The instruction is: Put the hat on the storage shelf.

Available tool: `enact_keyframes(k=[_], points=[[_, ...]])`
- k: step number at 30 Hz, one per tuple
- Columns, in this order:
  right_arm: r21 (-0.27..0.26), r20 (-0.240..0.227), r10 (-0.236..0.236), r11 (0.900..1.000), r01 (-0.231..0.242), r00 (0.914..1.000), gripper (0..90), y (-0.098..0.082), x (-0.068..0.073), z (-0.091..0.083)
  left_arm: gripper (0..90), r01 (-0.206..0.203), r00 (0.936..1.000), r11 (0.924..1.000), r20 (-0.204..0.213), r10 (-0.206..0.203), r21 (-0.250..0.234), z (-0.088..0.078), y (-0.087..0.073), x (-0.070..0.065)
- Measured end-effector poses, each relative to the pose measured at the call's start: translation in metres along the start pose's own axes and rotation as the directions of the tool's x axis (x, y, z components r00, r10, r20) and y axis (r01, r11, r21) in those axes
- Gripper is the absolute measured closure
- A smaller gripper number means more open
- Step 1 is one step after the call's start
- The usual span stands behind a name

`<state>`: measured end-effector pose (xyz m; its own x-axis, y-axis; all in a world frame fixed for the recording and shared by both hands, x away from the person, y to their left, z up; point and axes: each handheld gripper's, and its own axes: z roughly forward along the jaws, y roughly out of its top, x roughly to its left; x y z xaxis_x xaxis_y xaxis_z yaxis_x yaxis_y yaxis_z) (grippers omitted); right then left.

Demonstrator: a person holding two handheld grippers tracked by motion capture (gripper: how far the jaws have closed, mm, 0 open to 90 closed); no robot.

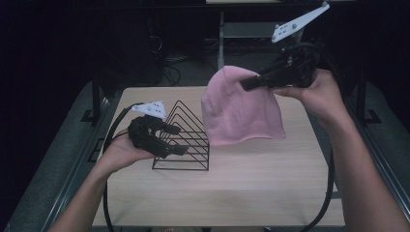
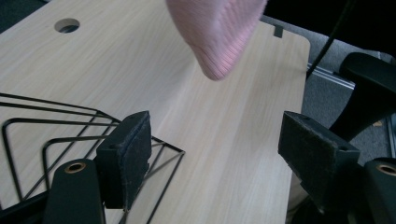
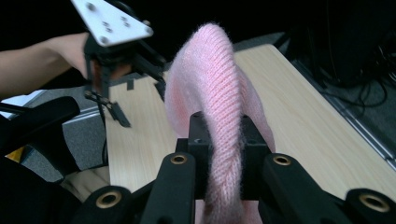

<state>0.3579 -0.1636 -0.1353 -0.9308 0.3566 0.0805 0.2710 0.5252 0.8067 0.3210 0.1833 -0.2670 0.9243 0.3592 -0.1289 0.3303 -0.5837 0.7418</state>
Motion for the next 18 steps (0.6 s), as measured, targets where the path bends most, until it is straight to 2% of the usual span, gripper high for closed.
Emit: enact_keyframes(k=[3, 7, 10, 11, 13, 14, 18], points=[[-0.005, -0.018, -0.014, 1.0, 0.014, 0.9997, 79.4, 0.012, 0.003, 0.007, 28.1, 0.018, 0.9998, 0.9997, 0.011, -0.018, -0.015, -0.003, 0.001, 0.006], [-0.002, -0.046, -0.037, 0.999, 0.037, 0.9983, 79.4, 0.028, 0.004, 0.019, 29.7, 0.029, 0.9996, 0.9993, 0.005, -0.029, -0.025, -0.006, 0.001, 0.015], [-0.006, -0.056, -0.049, 0.999, 0.049, 0.9972, 79.5, 0.035, 0.006, 0.025, 29.6, 0.042, 0.9991, 0.998, 0.01, -0.042, -0.047, -0.008, -0.001, 0.019], [-0.007, -0.062, -0.061, 0.998, 0.061, 0.9962, 79.4, 0.042, 0.007, 0.031, 30.2, 0.063, 0.9979, 0.9956, 0.021, -0.062, -0.069, -0.01, -0.003, 0.023], [-0.014, -0.072, -0.07, 0.998, 0.069, 0.995, 79.4, 0.047, 0.008, 0.037, 35.3, 0.078, 0.9964, 0.9945, 0.039, -0.075, -0.07, -0.012, -0.005, 0.027], [-0.016, -0.078, -0.076, 0.997, 0.075, 0.9941, 79.4, 0.05, 0.008, 0.04, 41.6, 0.081, 0.9956, 0.9944, 0.054, -0.077, -0.069, -0.013, -0.006, 0.028], [-0.022, -0.096, -0.095, 0.995, 0.093, 0.9908, 79.4, 0.059, 0.013, 0.051, 51.9, 0.1, 0.9925, 0.9915, 0.079, -0.094, -0.083, -0.017, -0.009, 0.031]])
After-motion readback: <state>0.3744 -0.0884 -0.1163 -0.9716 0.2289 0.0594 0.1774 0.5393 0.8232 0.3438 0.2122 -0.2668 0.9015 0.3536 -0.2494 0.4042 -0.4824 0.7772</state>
